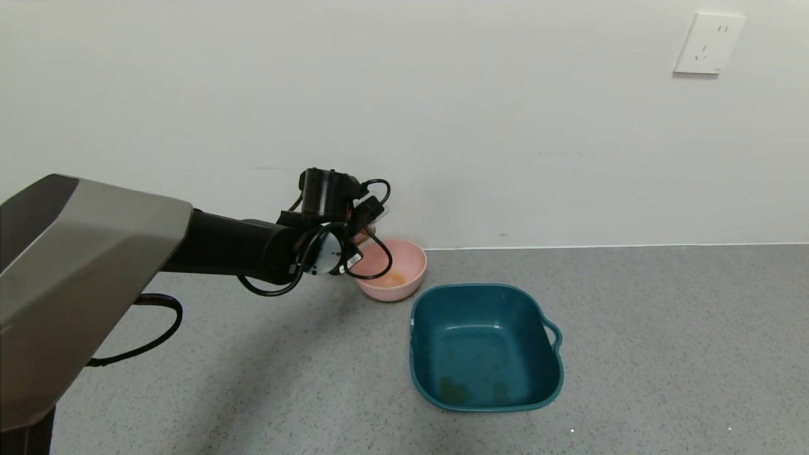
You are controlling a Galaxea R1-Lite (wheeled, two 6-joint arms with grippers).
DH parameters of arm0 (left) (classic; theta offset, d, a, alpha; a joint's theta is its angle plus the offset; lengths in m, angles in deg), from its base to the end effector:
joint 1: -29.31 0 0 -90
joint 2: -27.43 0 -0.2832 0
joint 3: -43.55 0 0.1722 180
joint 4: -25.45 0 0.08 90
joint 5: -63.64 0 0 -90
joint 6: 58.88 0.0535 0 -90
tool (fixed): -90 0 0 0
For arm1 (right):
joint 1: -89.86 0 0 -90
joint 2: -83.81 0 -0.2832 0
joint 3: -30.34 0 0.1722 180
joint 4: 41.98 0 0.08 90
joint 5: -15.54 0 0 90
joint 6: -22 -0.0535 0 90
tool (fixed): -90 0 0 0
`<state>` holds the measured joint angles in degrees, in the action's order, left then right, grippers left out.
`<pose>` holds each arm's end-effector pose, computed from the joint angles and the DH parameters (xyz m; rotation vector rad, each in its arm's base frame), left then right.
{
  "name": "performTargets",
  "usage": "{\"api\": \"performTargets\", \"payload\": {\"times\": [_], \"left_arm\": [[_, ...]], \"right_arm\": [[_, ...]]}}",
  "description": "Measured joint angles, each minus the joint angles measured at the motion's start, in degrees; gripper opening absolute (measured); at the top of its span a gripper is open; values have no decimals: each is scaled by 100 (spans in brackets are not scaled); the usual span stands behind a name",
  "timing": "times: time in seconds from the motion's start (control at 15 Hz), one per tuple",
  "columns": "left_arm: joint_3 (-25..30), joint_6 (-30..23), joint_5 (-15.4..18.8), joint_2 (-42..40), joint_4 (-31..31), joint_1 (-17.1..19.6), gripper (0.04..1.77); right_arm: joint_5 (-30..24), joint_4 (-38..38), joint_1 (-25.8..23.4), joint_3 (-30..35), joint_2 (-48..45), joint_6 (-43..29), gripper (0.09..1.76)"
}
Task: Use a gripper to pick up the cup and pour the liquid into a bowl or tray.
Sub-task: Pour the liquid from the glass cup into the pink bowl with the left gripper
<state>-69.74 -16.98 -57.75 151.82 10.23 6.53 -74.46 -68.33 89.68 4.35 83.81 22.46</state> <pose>0.4179 -0.1453 0.1448 0.9287 0.4506 -0.0088 0.0051 0.0000 0.0746 -0.0080 0.0063 -0.0031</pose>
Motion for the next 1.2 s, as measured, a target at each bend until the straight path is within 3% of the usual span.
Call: {"api": "performTargets", "payload": {"times": [1.2], "left_arm": [[-118, 824, -708, 118, -39, -218, 125]], "right_arm": [[0, 2, 0, 0, 0, 2, 171]]}}
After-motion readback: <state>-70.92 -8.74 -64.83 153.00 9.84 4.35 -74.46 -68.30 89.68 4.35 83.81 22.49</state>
